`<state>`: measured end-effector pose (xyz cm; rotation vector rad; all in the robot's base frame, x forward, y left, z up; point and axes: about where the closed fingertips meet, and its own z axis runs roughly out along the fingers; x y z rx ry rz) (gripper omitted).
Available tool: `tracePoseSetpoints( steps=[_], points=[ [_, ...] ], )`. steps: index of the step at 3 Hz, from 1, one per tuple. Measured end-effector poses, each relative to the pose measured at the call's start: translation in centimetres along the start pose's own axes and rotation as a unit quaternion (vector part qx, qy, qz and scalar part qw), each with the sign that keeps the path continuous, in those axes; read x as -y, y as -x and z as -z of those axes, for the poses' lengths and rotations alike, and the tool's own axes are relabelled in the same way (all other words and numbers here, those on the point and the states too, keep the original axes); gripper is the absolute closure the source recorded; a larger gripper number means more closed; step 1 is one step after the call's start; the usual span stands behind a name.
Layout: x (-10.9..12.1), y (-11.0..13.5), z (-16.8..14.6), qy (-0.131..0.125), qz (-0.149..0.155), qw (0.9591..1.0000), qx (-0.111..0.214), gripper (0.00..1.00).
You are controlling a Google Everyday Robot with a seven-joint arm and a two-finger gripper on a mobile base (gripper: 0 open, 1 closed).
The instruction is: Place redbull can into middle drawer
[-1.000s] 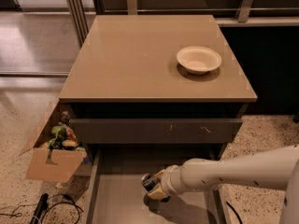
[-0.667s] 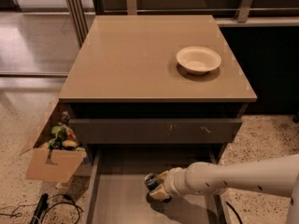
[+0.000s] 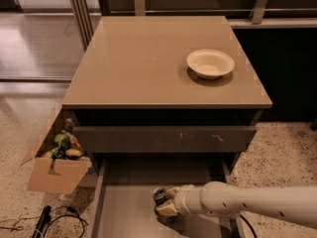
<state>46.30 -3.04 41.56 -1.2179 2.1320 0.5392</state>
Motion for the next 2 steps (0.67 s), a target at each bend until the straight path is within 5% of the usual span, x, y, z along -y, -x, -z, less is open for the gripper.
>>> tracePoseSetpoints(
  steps=[2],
  points=[
    [-0.50, 0.00, -0.83, 0.002, -0.012, 0.9998, 0.014, 0.58]
  ],
)
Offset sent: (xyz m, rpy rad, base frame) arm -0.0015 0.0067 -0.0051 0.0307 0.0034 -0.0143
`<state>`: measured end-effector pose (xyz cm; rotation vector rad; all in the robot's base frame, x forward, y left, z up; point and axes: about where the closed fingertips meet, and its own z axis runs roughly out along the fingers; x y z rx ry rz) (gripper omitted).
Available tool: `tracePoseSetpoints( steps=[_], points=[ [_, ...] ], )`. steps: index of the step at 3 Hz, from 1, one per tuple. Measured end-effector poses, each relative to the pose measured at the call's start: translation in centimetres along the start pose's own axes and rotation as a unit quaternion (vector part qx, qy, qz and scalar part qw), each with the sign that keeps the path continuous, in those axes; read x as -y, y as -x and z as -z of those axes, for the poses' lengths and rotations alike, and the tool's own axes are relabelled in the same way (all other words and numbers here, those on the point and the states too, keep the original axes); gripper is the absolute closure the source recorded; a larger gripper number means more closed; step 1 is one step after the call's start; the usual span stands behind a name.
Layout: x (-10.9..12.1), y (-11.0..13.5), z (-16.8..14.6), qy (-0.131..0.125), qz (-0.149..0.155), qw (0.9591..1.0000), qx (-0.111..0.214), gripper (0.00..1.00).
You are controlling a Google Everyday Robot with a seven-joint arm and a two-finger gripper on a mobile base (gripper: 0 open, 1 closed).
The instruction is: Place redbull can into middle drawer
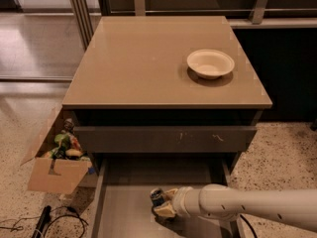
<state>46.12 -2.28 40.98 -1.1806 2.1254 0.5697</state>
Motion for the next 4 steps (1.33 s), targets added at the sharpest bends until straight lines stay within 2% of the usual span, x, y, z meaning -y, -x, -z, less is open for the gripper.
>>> tracePoseSetpoints(
  steps=[2, 3, 4],
  points=[
    [0.00, 0.00, 0.00, 0.000, 0.000, 1.0000, 0.000, 0.12],
    [-0.01, 0.00, -0.01, 0.000, 0.000, 1.0000, 0.000, 0.00],
    [-0.01, 0.00, -0.01, 0.000, 0.000, 1.0000, 0.000, 0.00]
  ],
)
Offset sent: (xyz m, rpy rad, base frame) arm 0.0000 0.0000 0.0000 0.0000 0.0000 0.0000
